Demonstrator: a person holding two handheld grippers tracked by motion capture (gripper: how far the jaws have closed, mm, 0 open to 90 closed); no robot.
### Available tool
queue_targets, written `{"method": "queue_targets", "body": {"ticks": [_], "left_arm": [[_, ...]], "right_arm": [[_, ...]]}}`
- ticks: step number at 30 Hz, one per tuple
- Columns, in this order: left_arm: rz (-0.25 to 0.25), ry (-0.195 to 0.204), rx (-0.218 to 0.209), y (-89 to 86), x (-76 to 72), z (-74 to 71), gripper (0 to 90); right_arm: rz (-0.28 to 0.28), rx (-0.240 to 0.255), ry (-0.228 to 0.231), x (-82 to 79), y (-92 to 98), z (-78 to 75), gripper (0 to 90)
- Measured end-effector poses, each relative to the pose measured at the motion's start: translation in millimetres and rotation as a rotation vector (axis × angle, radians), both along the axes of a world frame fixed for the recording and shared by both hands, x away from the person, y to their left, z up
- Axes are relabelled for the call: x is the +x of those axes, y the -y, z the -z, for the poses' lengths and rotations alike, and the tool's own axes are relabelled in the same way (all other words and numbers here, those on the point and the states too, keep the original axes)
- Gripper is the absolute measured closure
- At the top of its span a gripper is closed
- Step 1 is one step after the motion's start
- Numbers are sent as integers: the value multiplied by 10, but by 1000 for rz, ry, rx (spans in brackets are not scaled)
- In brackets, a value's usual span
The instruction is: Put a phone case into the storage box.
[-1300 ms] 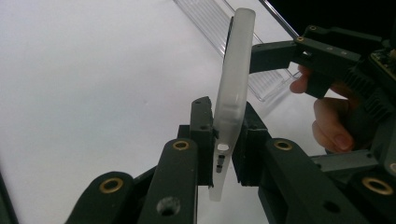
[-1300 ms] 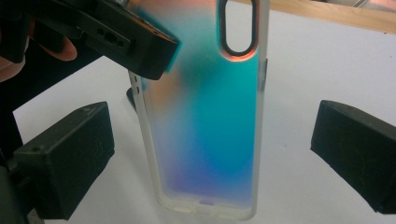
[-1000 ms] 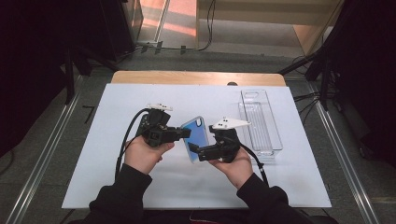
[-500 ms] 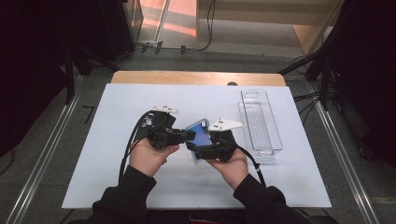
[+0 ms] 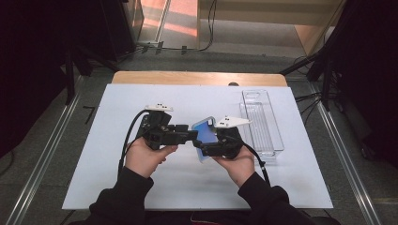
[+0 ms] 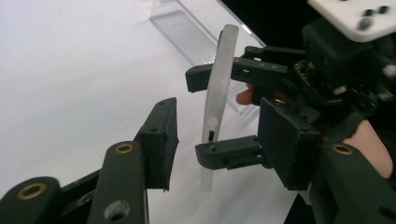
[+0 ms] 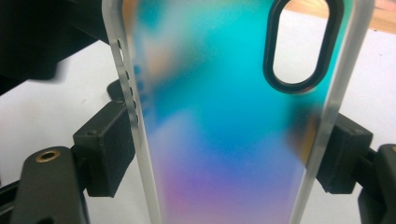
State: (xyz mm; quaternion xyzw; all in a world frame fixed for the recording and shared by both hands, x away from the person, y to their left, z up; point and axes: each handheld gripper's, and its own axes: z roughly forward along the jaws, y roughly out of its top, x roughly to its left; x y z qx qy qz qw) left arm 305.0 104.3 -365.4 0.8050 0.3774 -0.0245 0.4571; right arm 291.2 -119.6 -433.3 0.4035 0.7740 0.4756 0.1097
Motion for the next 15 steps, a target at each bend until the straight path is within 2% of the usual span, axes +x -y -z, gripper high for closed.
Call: {"method": "queue_targets", "body": {"ticks": [3,5,8,12,15], "left_arm": [[26,-4,8,-35,18,13,428],[38,11,3,-61,20,27,391],[57,37,16,-97,19,51,388],[126,26,-17,-141,40,119,344],[159,55,31,-153,35,176,344]], "right_arm": [[9,-6,-8,30,57,4,171],[14,-4,-12,48,95,4,171],[25,2,-14,68,151,-6,171],[11,9,-32,100,218,-13,171],[0,8,-36,115,263,-10,170]]}}
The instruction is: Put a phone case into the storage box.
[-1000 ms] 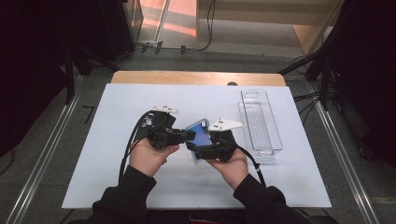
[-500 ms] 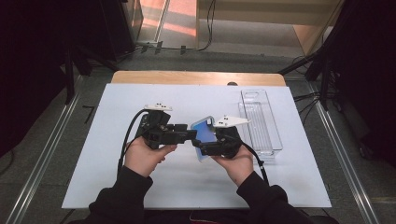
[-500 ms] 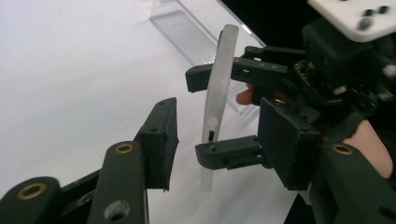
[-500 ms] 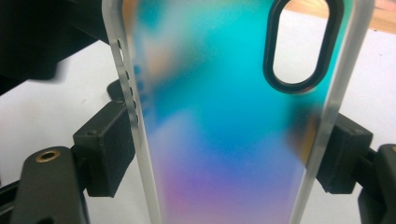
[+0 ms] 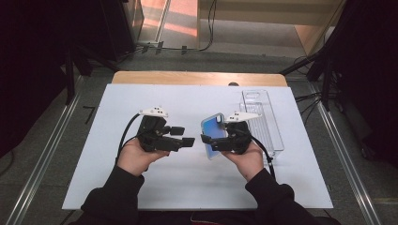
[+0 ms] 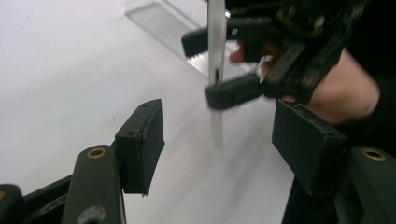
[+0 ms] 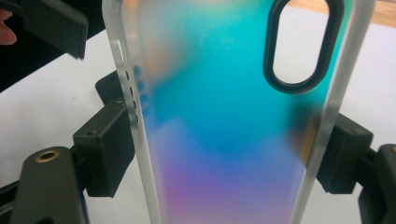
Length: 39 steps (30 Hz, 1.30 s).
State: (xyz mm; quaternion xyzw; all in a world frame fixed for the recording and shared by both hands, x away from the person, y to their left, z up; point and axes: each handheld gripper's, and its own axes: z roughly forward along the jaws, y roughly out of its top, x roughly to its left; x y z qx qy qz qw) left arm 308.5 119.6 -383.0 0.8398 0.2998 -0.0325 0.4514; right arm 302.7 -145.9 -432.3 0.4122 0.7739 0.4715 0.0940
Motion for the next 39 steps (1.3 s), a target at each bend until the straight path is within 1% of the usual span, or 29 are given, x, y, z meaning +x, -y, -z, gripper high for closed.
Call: {"method": "queue_targets", "body": {"ticks": [1,4,5,8,10,12,14,18,21,26,33,34,38,39], "left_arm": [[4,11,15,-4,-4,20,344],[36,0,37,-7,-17,96,343],[47,2,34,-14,-22,128,343],[64,-12,24,-57,-49,219,343],[74,-13,36,-91,-66,276,343],[85,0,41,-128,-86,335,343],[92,0,47,-165,-100,382,343],[93,4,47,-231,-137,459,343],[95,19,58,-281,-161,503,343],[86,11,49,-346,-195,566,343],[76,-3,62,-444,-237,640,343],[74,-6,58,-458,-243,648,343],[56,-13,61,-513,-268,656,343],[46,-9,65,-526,-273,657,343]], "right_arm": [[-8,2,3,5,14,-2,170],[-19,8,8,7,47,-26,171],[-23,10,12,7,55,-35,171],[-34,6,14,10,81,-58,171],[-42,12,14,10,101,-64,170],[-44,11,10,7,119,-72,170],[-51,13,13,6,130,-78,170],[-58,17,16,1,150,-105,170],[-58,22,17,-2,173,-125,170],[-58,27,13,3,223,-158,170],[-69,31,6,14,316,-227,171],[-67,32,6,15,332,-239,171],[-61,39,3,28,407,-296,171],[-57,41,4,29,425,-314,171]]}}
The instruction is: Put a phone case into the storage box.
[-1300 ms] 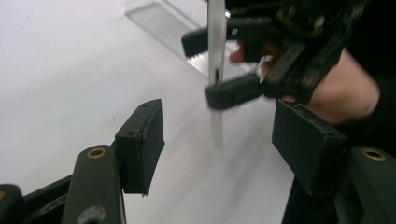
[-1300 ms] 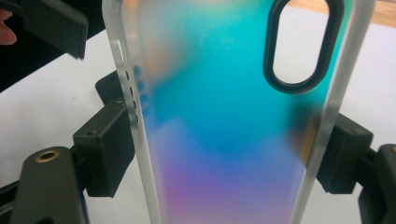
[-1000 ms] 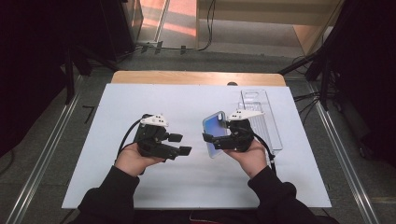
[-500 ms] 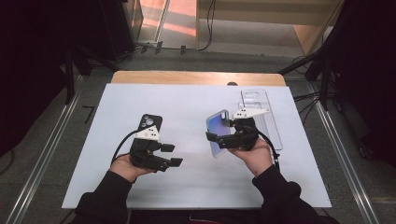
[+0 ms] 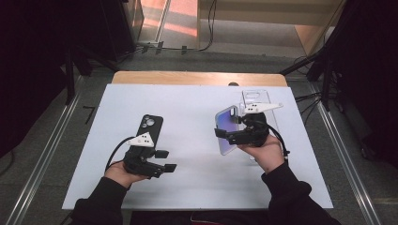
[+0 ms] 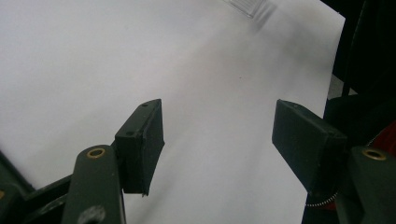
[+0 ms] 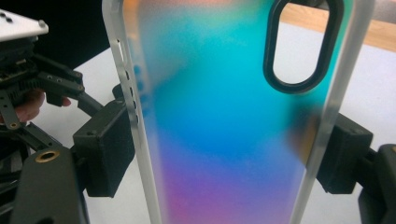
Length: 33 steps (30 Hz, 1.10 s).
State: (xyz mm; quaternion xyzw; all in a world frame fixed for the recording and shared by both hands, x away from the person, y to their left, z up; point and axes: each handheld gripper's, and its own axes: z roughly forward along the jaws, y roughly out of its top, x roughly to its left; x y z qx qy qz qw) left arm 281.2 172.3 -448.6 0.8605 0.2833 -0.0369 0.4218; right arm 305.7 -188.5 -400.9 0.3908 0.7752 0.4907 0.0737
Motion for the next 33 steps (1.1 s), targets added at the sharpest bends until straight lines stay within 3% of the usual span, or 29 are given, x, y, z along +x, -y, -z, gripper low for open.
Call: {"method": "queue_targets", "body": {"ticks": [4,8,13,19,23,33], "left_arm": [[-43,-41,-4,-42,-2,20,342],[-59,-33,9,-67,-9,23,343],[-119,-55,-9,-86,-13,4,343],[-161,-45,6,-134,-9,0,342],[-195,-85,-9,-146,-11,-16,343],[-216,-75,8,-188,-36,1,343]], "right_arm": [[21,3,13,10,55,-69,171],[49,-4,8,29,109,-128,171],[88,-6,11,61,198,-179,171],[139,-12,25,99,313,-245,171],[175,-2,26,138,403,-286,171],[252,-3,37,252,558,-341,171]]}}
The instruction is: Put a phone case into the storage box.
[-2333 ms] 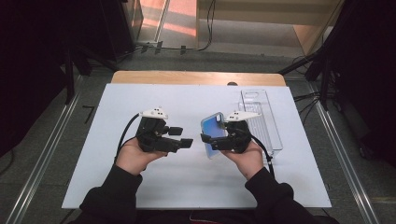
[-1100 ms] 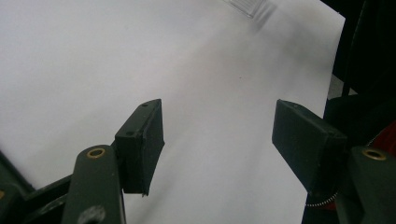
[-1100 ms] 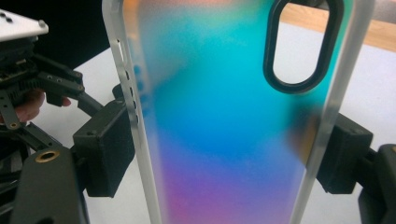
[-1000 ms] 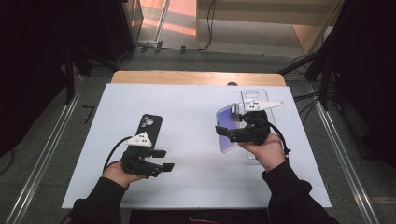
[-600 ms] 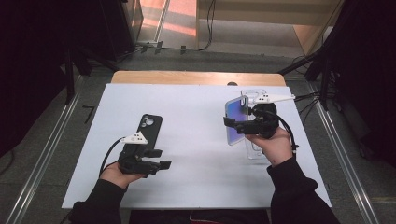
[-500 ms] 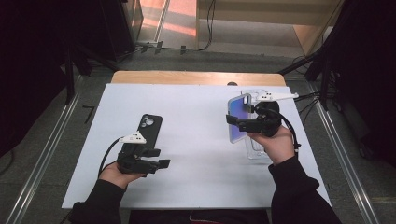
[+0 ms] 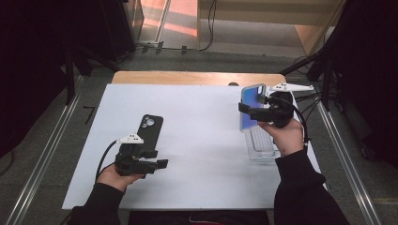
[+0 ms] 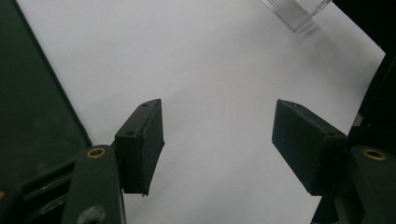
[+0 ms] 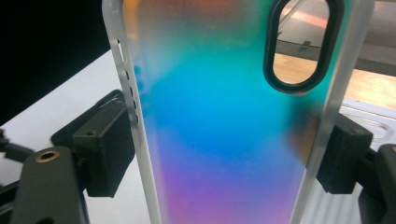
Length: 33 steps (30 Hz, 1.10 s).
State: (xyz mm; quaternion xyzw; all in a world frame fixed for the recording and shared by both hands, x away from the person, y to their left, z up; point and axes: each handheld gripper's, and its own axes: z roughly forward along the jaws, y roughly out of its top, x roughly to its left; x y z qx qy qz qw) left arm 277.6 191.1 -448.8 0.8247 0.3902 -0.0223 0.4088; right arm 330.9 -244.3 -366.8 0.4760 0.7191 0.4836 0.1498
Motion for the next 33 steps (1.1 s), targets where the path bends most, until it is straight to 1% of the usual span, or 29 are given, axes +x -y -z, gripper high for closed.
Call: {"method": "queue_targets", "body": {"ticks": [3,6,10,15,20,25,27,29,33], "left_arm": [[-8,1,2,-12,-7,2,343],[-14,3,2,-23,-12,6,343],[-17,4,3,-32,-14,8,343],[-20,2,-1,-39,-13,11,343],[-17,4,0,-44,-13,16,343],[-25,0,2,-52,-2,22,343],[-26,0,3,-53,-1,22,343],[-24,1,4,-53,-2,22,343],[-23,-1,9,-51,-1,27,343]], "right_arm": [[25,-6,-6,48,45,-4,171],[49,1,-7,94,95,-12,171],[78,-2,1,163,149,-13,171],[118,9,3,271,207,-3,171],[142,3,8,378,259,4,171],[177,17,5,513,333,42,171],[190,12,-4,574,357,53,171],[203,0,0,633,376,60,171],[228,7,-8,745,418,56,171]]}}
